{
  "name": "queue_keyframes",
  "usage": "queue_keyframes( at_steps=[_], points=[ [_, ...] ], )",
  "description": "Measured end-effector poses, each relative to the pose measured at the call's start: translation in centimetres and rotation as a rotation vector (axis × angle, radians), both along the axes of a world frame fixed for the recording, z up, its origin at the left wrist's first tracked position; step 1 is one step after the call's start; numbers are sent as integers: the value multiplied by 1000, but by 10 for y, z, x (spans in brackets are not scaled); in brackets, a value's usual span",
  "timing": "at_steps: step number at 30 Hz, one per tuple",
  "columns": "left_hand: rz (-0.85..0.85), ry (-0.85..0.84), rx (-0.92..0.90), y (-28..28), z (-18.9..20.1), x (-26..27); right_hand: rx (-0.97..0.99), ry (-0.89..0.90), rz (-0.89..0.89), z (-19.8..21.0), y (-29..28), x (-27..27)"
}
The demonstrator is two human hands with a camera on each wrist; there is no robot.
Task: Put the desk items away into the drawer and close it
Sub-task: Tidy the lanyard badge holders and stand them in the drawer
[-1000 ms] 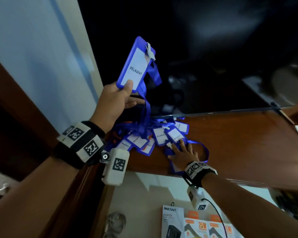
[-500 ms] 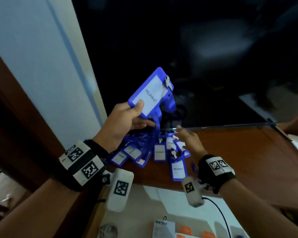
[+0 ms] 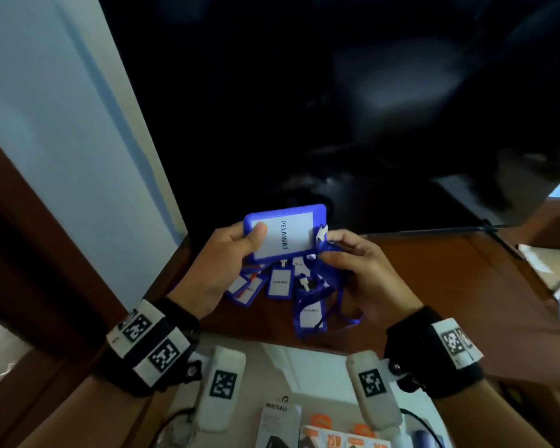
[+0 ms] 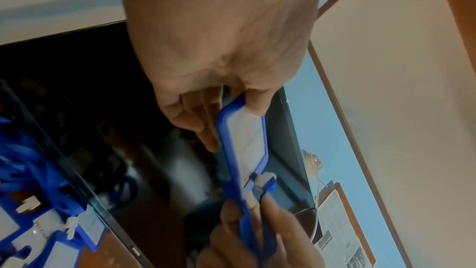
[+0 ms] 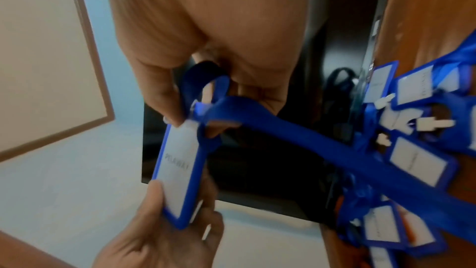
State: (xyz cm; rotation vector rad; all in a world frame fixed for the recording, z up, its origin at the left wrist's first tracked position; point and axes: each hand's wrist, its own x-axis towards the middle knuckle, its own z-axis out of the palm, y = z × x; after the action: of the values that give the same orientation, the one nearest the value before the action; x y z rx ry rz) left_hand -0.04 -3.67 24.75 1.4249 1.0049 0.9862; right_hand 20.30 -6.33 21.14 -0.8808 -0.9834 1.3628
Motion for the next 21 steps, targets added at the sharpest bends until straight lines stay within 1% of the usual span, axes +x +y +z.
queue_keyframes(
  at_steps=[2,5,7,9,10,11,12,14,15,17,18,21],
  points=[
    [-5,-45,-11,1,2,-3,-39,-84,-59,-5,-8,5],
    [15,-109,16,11,8,-14,-90,-257,-239,-16,-19,18],
    [42,-124,27,19,9,-23,-143,-361,-362,-26,-26,30],
    [57,-102,31,24,7,-30,-143,-436,-444,-31,-32,32],
    [54,-80,34,25,5,-34,-118,-451,-482,-30,-34,28],
    [45,-51,33,25,2,-37,-75,-430,-520,-26,-36,21],
    [19,-17,27,24,0,-38,-22,-368,-543,-20,-39,11],
    [-79,20,3,20,-3,-37,93,-234,-526,-9,-41,-9],
    [-124,10,-13,16,-3,-35,124,-179,-480,-4,-41,-19],
    [-167,-51,-23,11,-3,-32,119,-70,-359,5,-40,-41],
    [-167,-80,-15,9,-4,-31,89,-67,-312,7,-39,-51],
    [-105,-146,-25,7,-15,-35,32,-148,-227,4,-41,-73]
  ],
)
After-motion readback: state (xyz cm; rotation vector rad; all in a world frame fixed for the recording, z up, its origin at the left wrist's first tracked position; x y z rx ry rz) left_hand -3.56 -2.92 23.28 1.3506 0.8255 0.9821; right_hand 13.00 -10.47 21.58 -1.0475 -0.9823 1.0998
